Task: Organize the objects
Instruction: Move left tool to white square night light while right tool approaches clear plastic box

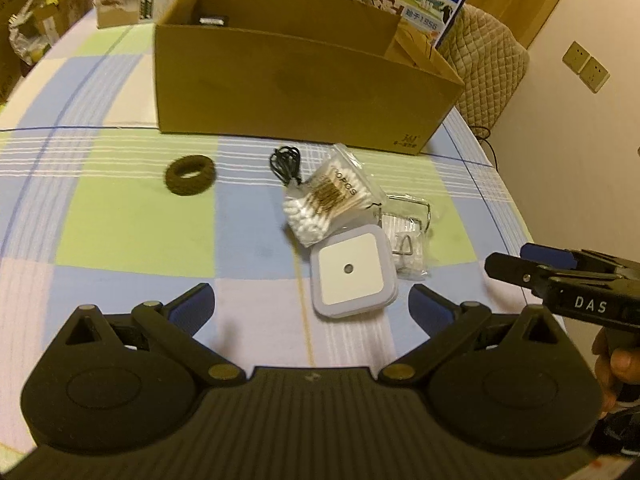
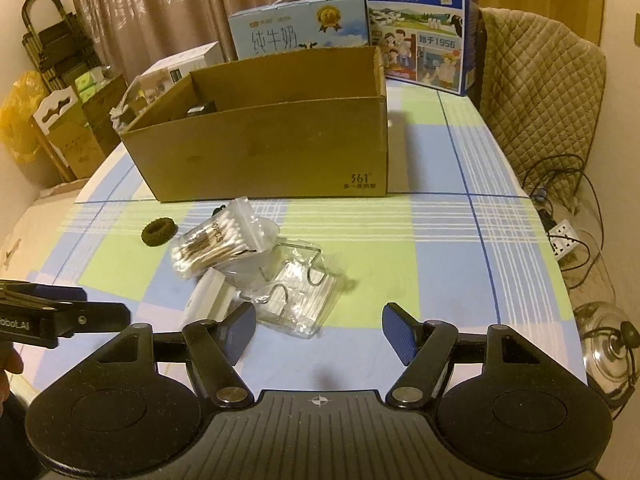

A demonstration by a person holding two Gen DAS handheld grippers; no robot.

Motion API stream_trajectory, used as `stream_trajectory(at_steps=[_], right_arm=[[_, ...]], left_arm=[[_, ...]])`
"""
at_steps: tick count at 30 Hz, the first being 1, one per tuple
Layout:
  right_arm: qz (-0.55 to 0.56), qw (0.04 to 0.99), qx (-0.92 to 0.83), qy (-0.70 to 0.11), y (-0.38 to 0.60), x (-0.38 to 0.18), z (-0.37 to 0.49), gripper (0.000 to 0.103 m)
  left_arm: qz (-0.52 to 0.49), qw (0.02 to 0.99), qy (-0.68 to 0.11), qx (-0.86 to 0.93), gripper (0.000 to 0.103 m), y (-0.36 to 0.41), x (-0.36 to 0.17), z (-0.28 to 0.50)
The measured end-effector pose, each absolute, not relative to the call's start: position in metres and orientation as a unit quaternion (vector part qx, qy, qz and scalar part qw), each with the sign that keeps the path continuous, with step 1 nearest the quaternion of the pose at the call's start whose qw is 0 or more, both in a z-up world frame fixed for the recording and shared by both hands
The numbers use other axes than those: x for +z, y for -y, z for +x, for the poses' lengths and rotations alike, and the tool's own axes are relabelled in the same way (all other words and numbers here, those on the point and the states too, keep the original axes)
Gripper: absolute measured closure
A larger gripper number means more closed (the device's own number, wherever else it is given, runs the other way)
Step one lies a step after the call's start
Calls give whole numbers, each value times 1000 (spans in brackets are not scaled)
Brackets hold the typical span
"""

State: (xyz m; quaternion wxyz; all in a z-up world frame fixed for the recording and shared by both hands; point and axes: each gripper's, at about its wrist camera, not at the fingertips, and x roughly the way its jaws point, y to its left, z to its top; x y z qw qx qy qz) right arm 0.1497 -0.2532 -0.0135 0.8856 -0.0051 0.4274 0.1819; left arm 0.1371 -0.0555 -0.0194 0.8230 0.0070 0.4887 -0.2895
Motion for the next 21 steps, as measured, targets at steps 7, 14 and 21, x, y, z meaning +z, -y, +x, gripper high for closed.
stream_trajectory(at_steps=[7, 14, 21], right_arm=[[-26, 874, 203, -440, 251, -26, 164, 36], [-61, 867, 223, -442, 247, -35, 177, 36], [-88, 866, 237, -431, 246, -42, 187, 36]], left_arm=[[14, 811, -502, -301, 8, 78, -37, 148], [10, 800, -511, -314, 15, 89, -51, 153], [6, 792, -518, -323, 25, 96, -60, 159]])
